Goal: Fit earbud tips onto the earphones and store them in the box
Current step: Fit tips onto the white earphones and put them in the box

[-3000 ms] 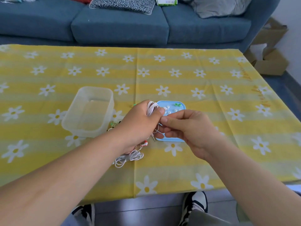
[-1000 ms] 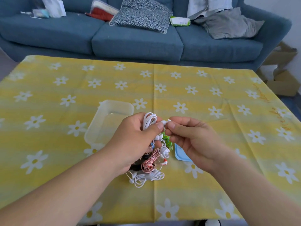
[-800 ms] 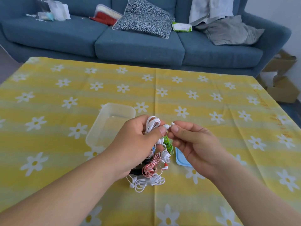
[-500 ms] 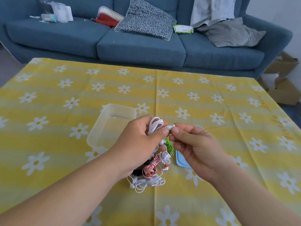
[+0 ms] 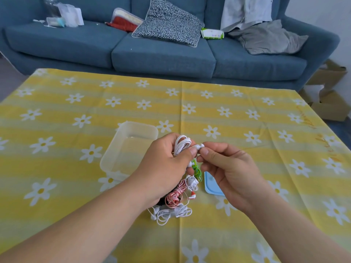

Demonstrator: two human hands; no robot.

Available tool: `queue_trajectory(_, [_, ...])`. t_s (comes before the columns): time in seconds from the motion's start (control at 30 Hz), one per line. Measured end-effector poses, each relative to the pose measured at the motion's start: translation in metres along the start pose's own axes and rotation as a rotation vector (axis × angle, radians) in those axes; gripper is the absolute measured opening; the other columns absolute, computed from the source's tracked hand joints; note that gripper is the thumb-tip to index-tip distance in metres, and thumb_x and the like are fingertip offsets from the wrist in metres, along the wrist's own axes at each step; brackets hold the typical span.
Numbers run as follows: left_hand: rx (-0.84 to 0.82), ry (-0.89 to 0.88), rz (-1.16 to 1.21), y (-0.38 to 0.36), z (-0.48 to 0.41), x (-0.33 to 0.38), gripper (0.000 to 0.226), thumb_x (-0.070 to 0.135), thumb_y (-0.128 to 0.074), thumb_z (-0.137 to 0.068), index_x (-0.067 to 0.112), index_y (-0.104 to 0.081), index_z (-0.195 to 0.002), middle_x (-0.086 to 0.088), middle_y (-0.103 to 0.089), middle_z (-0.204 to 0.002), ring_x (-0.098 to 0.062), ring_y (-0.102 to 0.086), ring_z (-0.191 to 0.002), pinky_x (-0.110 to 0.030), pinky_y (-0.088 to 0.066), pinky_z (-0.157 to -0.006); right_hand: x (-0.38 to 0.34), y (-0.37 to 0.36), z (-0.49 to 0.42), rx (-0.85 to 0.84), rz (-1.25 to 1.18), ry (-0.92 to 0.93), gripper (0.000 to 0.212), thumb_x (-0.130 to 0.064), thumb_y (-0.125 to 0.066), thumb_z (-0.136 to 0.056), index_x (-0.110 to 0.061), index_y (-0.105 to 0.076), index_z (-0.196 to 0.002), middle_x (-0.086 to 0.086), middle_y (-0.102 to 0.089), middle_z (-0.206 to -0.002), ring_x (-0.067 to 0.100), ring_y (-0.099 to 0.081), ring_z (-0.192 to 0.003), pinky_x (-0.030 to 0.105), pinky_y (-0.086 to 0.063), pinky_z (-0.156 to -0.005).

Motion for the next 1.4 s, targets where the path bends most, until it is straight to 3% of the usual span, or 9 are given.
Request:
queue_trajectory(0.33, [0.056,-0.012,0.041,0.001,-0.001,0.000,0.006,0.023,-0.068,-0.096,0.017,-0.067,-0.097,0.005,-0.068,-0.072,-0.006,-0.067,-0.057,-0.016,-0.046,-0.048,-0.001,0.002,0.002,0.038,0.092,0.084,0.019,0.002,-0.072,-0.082,0.006,-0.076,-0.099,0.022,-0.073,-0.085,0.025,-0.067,-0.077,0.031,-0.055,-0.068])
queue_trajectory(0.47, [0.043,0.003,0.046,0.001,-0.002,-0.001,0.004,0.023,-0.070,-0.095,0.019,-0.069,-0.097,0.003,-0.071,-0.078,-0.007,-0.068,-0.058,-0.016,-0.047,-0.049,-0.003,0.000,0.000,-0.002,0.014,0.038,0.017,-0.005,-0.070,-0.083,0.005,-0.074,-0.096,0.017,-0.073,-0.083,0.021,-0.068,-0.070,0.026,-0.057,-0.061])
queue_trajectory(0.63, [0.024,0.025,0.072,-0.001,-0.003,-0.002,0.006,0.022,-0.071,-0.094,0.020,-0.072,-0.099,-0.014,-0.074,-0.088,-0.010,-0.066,-0.057,-0.017,-0.045,-0.048,-0.009,0.003,-0.001,-0.040,0.041,0.061,0.030,-0.004,-0.072,-0.076,0.001,-0.072,-0.106,0.021,-0.073,-0.087,0.025,-0.070,-0.070,0.029,-0.058,-0.063])
queue_trajectory(0.83, [-0.014,0.085,0.111,-0.007,-0.005,-0.010,0.013,0.017,-0.067,-0.097,0.024,-0.077,-0.093,-0.002,-0.067,-0.074,-0.013,-0.062,-0.057,-0.026,-0.041,-0.049,-0.029,0.005,0.006,-0.045,0.420,0.225,0.019,0.006,-0.070,-0.088,-0.007,-0.078,-0.098,0.014,-0.079,-0.085,0.023,-0.074,-0.073,0.026,-0.059,-0.070])
queue_trajectory(1.0, [-0.049,0.137,0.115,-0.013,-0.006,-0.017,0.006,0.017,-0.069,-0.096,0.014,-0.073,-0.099,0.003,-0.064,-0.068,-0.013,-0.060,-0.054,-0.025,-0.040,-0.049,-0.033,0.007,0.012,-0.007,0.844,0.321,0.019,-0.009,-0.072,-0.093,-0.024,-0.081,-0.099,-0.003,-0.078,-0.078,0.020,-0.072,-0.075,0.026,-0.059,-0.072])
queue_trajectory(1.17, [-0.070,0.153,0.139,-0.021,-0.005,-0.019,0.009,0.017,-0.070,-0.095,0.012,-0.072,-0.103,0.003,-0.065,-0.071,-0.014,-0.059,-0.054,-0.023,-0.041,-0.045,-0.034,0.016,0.014,0.036,0.748,0.285,0.024,-0.004,-0.075,-0.089,-0.021,-0.078,-0.106,0.000,-0.078,-0.081,0.010,-0.073,-0.071,0.015,-0.054,-0.068])
queue_trajectory(1.4, [-0.058,0.171,0.164,-0.027,-0.008,-0.026,0.006,0.017,-0.069,-0.097,0.018,-0.073,-0.100,0.001,-0.064,-0.062,-0.020,-0.062,-0.060,-0.036,-0.047,-0.063,-0.034,0.021,0.014,0.034,0.659,0.265,0.015,-0.002,-0.074,-0.090,-0.014,-0.078,-0.097,0.006,-0.078,-0.075,0.021,-0.075,-0.070,0.022,-0.058,-0.071])
Point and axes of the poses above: each hand's wrist, its own z-axis away from the middle knuckle, its own y-axis out of the back of the hand, x = y × z, the point moved 8 cm from there along -z, towards the middle knuckle
